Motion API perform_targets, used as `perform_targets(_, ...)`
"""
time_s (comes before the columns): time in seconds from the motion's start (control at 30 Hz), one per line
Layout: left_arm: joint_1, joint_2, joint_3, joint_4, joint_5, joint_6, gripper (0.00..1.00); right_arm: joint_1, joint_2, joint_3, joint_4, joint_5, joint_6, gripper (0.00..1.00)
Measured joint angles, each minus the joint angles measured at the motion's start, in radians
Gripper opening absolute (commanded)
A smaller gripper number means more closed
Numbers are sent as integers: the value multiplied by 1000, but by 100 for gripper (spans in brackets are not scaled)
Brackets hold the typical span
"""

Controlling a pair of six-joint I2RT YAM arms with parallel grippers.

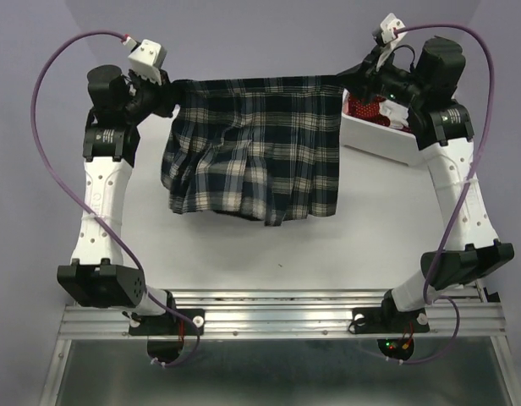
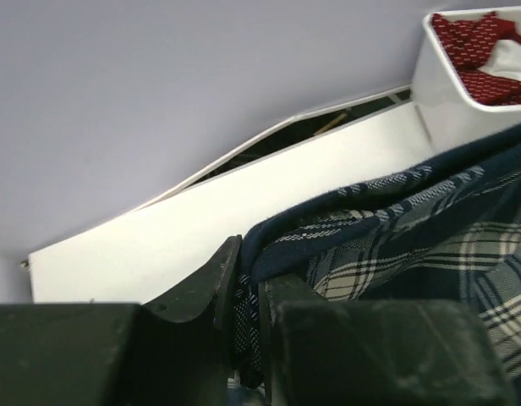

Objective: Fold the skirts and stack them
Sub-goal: Flatten the skirt out

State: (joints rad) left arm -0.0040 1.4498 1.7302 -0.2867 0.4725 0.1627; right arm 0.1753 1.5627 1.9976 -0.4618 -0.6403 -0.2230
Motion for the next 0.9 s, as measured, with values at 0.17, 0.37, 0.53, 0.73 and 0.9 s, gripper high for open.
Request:
perform_targets(0.17, -143, -78, -90, 21, 22, 36, 0, 3, 0, -10, 19, -42, 38, 1)
perform_targets(0.37, -436, -134, -146, -14, 63, 126, 0, 142, 0, -17, 14, -37, 37, 1)
perform_targets(0.53, -335, -130, -142, -9, -131, 131, 0, 137, 0, -14, 20, 72, -33, 1)
perform_targets(0.73, -214, -78, -75, 21, -351, 119, 0, 79, 23, 37, 18, 203, -102, 1)
perform_targets(0.9, -224, -79, -76, 60, -449, 137, 0, 81, 24, 54, 23, 238, -130, 1)
